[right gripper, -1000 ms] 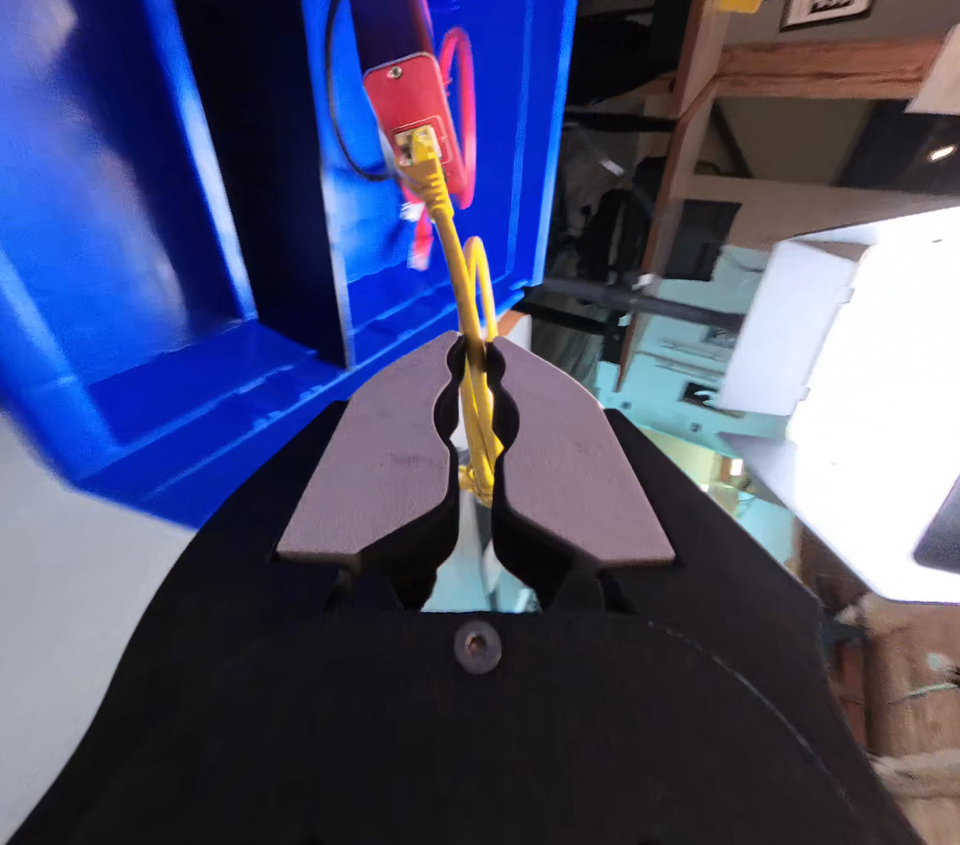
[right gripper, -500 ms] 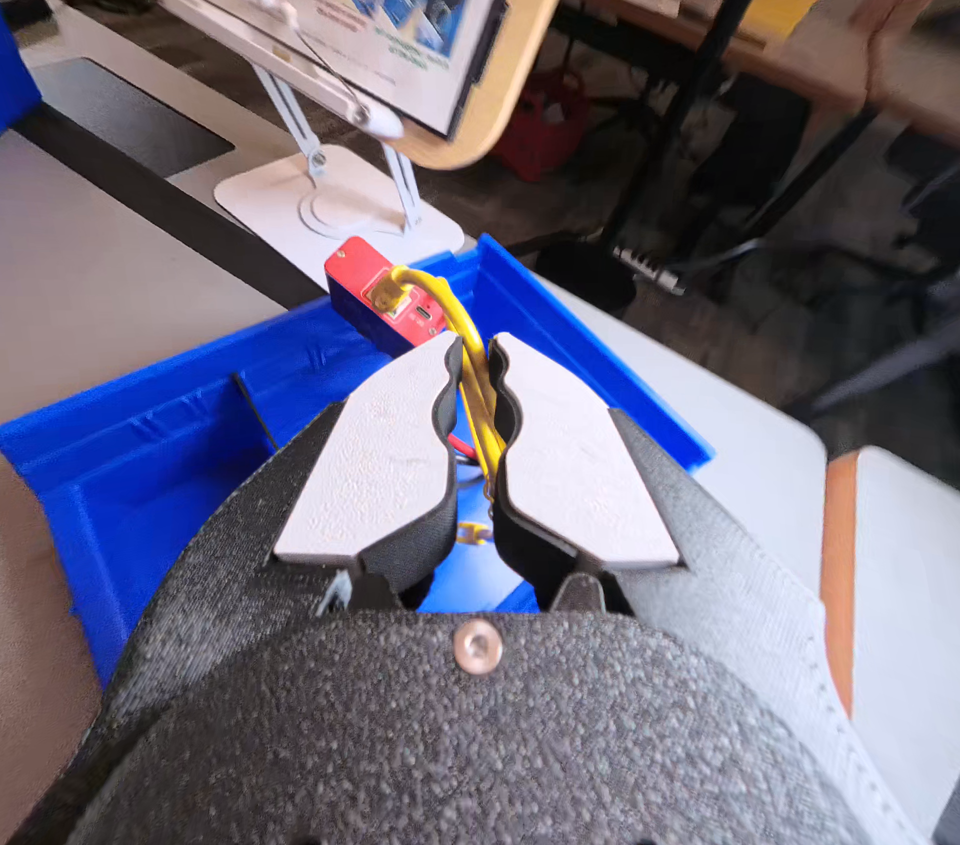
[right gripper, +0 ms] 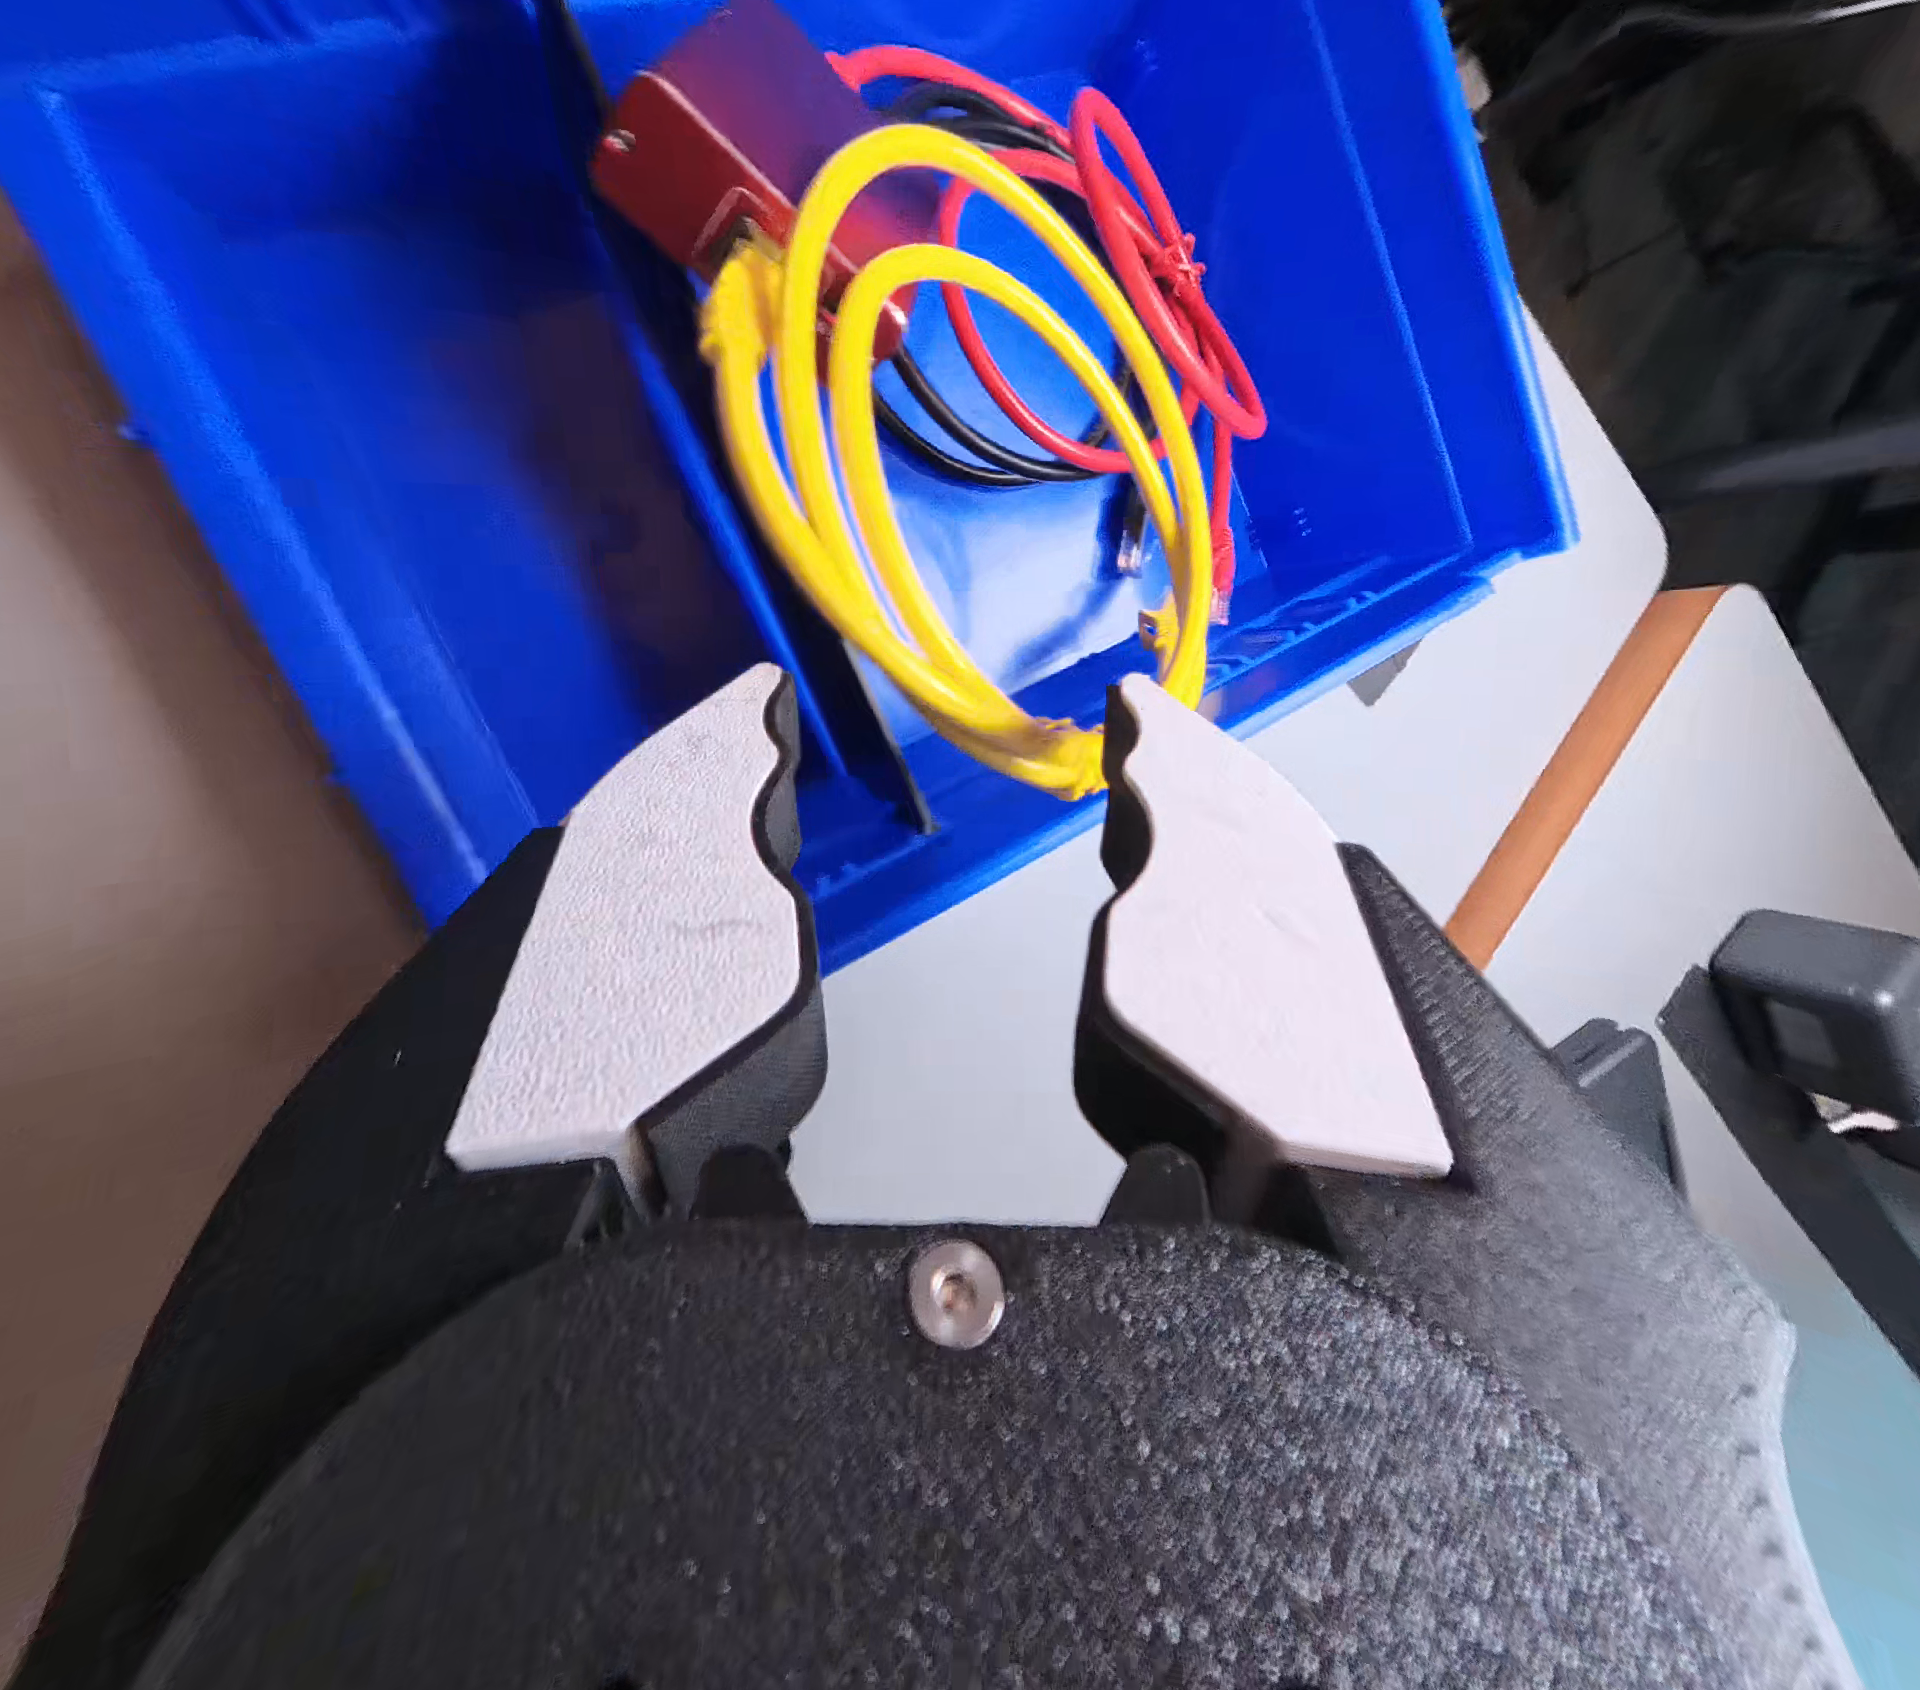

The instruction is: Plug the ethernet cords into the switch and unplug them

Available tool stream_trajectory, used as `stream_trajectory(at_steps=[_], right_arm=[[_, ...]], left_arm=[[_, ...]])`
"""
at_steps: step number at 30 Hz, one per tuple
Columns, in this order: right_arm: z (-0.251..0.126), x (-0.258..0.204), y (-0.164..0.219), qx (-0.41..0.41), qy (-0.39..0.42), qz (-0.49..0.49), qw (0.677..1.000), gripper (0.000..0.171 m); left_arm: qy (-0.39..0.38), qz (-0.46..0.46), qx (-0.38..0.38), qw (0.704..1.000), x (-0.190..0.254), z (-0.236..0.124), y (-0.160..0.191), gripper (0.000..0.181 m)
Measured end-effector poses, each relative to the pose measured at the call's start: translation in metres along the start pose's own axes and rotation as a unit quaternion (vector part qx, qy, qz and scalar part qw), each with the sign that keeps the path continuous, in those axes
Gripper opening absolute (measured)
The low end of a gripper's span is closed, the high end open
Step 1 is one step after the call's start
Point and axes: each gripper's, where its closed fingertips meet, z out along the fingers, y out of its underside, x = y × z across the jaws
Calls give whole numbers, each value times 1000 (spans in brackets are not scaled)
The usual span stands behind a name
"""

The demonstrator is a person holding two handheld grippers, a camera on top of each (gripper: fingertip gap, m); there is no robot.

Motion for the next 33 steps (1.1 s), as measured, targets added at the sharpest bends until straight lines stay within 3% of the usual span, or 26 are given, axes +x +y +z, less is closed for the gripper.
stream_trajectory(at_steps=[5, 8, 13, 18, 21, 28, 33], right_arm=[[-43, -20, -15, 84, 55, -10, 995, 58], [-61, -54, -26, 137, 61, -22, 988, 56], [-39, -123, -25, 178, 60, -47, 981, 57], [10, -141, -15, 133, 131, -115, 976, 65], [33, -145, -8, 68, 106, -151, 981, 72], [57, -145, -5, -35, 37, -174, 983, 67], [61, -139, -3, -52, 17, -159, 986, 61]], left_arm=[[-6, -5, -1, 1000, -6, -1, 0, 35], [-27, 13, -3, 1000, -12, -6, -3, 36], [-107, 75, -35, 991, -39, -28, -7, 38], [-222, 125, -142, 957, -92, -73, 11, 48], [-257, 142, -249, 923, -119, -98, 42, 56], [-257, 169, -433, 848, -160, -128, 92, 67], [-220, 145, -471, 842, -173, -126, 111, 68]])
